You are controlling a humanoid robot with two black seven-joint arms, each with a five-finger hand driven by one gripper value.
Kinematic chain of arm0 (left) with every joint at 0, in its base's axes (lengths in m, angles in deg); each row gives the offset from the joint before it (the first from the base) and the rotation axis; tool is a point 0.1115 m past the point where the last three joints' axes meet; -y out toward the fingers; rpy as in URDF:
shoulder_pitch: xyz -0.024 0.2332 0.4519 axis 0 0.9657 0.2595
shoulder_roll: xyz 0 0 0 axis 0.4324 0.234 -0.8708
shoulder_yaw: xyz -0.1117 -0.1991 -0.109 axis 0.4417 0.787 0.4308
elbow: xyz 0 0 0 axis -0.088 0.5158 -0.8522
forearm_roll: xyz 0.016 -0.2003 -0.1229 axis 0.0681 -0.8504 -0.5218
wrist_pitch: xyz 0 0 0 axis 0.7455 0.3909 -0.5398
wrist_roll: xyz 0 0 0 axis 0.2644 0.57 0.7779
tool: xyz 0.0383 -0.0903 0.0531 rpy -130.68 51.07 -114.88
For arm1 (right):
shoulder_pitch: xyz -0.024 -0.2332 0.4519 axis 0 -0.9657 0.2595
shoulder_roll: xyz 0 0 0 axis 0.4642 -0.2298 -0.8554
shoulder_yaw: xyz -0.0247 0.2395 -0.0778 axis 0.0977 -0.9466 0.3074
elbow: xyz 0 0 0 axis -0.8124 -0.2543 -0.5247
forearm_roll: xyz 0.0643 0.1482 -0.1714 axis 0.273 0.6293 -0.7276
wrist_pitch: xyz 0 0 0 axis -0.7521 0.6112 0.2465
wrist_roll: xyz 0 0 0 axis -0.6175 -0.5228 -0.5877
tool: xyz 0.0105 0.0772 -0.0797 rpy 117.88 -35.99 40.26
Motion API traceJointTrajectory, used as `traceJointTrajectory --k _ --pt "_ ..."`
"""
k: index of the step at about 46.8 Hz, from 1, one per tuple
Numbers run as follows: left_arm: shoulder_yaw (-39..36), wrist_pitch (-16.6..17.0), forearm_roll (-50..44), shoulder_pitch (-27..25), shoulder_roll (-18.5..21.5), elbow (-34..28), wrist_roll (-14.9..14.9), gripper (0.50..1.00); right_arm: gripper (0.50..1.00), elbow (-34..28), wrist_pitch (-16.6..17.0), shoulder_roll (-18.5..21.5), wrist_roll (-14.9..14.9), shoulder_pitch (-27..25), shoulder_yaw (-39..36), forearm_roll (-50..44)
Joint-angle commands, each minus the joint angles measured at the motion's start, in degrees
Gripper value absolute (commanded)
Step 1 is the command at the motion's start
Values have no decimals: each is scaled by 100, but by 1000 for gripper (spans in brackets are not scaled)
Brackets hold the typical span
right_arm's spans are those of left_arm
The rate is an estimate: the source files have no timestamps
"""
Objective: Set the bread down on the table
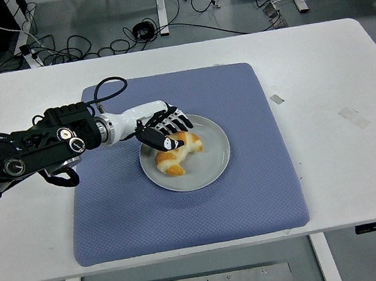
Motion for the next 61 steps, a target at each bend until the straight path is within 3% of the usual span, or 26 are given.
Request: traceJointTrajectory --k 1,19,37,61 --pt "-9 9 6 0 -1 0 -1 660 1000 0 0 0 -7 1 0 0" --pt "-9 -35 41 -44 17 -18 35 596 1000 0 0 0 -7 1 0 0" --pt "35 -44 33 -140 105 -18 43 593 1000 0 0 0 2 1 0 0" --pt "589 -123 41 -219 667 0 43 595 1000 0 0 0 2 1 0 0"
